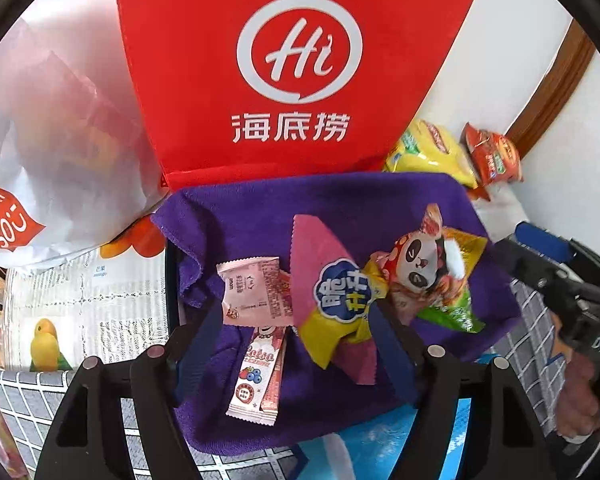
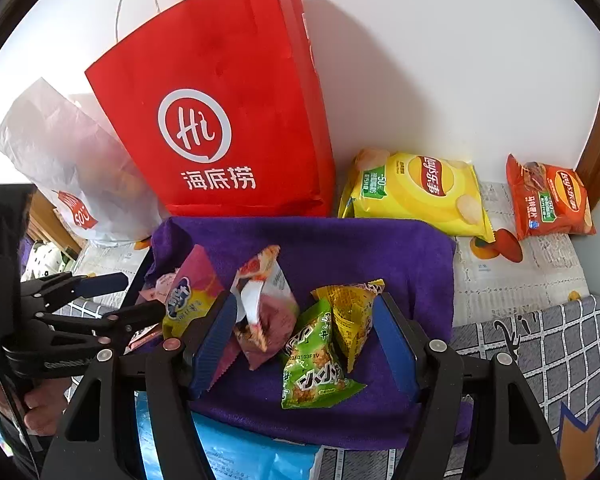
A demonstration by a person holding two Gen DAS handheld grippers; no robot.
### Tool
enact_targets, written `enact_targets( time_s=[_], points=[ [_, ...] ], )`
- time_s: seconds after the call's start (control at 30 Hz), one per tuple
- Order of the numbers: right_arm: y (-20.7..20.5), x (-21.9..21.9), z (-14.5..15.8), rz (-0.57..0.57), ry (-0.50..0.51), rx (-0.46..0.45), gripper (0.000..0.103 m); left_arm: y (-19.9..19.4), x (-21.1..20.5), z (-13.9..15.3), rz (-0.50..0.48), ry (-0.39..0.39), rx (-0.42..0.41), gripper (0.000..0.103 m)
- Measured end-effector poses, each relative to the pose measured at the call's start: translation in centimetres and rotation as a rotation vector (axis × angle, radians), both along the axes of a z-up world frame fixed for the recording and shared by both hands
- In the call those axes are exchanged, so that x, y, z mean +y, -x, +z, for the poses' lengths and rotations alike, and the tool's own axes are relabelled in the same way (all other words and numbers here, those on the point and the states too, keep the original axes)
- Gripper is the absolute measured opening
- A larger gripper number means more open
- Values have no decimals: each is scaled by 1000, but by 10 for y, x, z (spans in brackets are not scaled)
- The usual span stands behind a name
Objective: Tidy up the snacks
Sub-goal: 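Lower both packs onto the towel and open both tools, then move both open tools back toward the snacks beside the tissue pack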
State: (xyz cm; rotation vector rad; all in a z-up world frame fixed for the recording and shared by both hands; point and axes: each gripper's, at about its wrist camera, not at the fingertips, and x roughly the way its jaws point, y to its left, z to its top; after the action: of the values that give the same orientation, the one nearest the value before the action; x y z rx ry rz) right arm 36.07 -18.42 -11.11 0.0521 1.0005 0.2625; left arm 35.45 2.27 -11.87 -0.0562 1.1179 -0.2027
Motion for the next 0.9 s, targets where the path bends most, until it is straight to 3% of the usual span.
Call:
enact_targets(
  time_s=[0.37, 0.5, 0.77, 0.9],
  points=[
    [8, 0, 17, -23, 13, -41, 70, 10, -1, 23, -28, 49, -39, 74],
    [16, -3, 26, -52, 17, -66, 78, 16, -2, 32, -38, 60, -63, 74],
    [53, -9, 41, -117, 107, -96, 83, 34, -13, 57, -68, 50, -132, 74],
    [76, -18, 50, -134, 90, -110, 83, 49, -18, 74, -92, 85, -177, 74]
  ],
)
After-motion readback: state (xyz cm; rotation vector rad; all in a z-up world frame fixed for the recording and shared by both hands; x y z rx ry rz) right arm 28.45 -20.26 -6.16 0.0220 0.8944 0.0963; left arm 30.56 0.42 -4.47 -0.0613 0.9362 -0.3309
